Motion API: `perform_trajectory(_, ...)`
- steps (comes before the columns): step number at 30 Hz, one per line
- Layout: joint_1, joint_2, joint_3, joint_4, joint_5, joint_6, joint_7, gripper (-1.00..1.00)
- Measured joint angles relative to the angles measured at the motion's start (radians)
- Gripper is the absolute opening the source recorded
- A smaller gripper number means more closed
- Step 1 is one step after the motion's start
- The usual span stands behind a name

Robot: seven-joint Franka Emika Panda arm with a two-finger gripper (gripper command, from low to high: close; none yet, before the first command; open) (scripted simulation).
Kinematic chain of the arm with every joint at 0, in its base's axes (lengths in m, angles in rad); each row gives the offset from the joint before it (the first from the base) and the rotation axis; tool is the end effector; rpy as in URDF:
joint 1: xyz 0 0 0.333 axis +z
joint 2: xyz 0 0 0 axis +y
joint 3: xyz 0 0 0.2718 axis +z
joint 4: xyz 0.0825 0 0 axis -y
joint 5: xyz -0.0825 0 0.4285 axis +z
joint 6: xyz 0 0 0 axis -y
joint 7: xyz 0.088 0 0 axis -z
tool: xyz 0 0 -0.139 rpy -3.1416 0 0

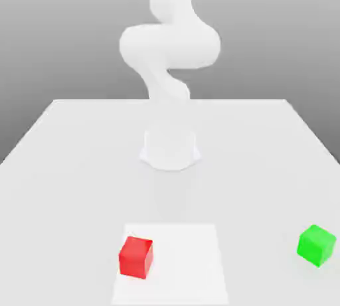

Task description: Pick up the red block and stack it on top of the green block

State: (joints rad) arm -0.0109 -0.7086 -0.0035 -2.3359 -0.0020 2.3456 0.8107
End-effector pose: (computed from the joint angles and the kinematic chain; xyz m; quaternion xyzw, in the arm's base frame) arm 0.4759 -0.0071 0.6045 -0.8578 0.3750 -0.3239 0.1365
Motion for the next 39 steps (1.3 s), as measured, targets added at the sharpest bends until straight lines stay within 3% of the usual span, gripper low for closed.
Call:
perform_trajectory(21, -0.083, 0.768, -0.047, -0.301, 0.011, 0.383, 0.07, 0.0)
perform_trajectory(27, -0.097, 0.985, -0.029, -0.288, 0.039, 0.555, 0.053, 0.0)
perform_trajectory(28, -0.1, 1.008, -0.026, -0.285, 0.042, 0.574, 0.051, -1.0)
perform_trajectory(34, -0.101, 1.019, -0.024, -0.283, 0.04, 0.584, 0.052, -1.0)
perform_trajectory(39, -0.099, 0.884, -0.031, -0.304, 0.022, 0.47, 0.065, -1.0)
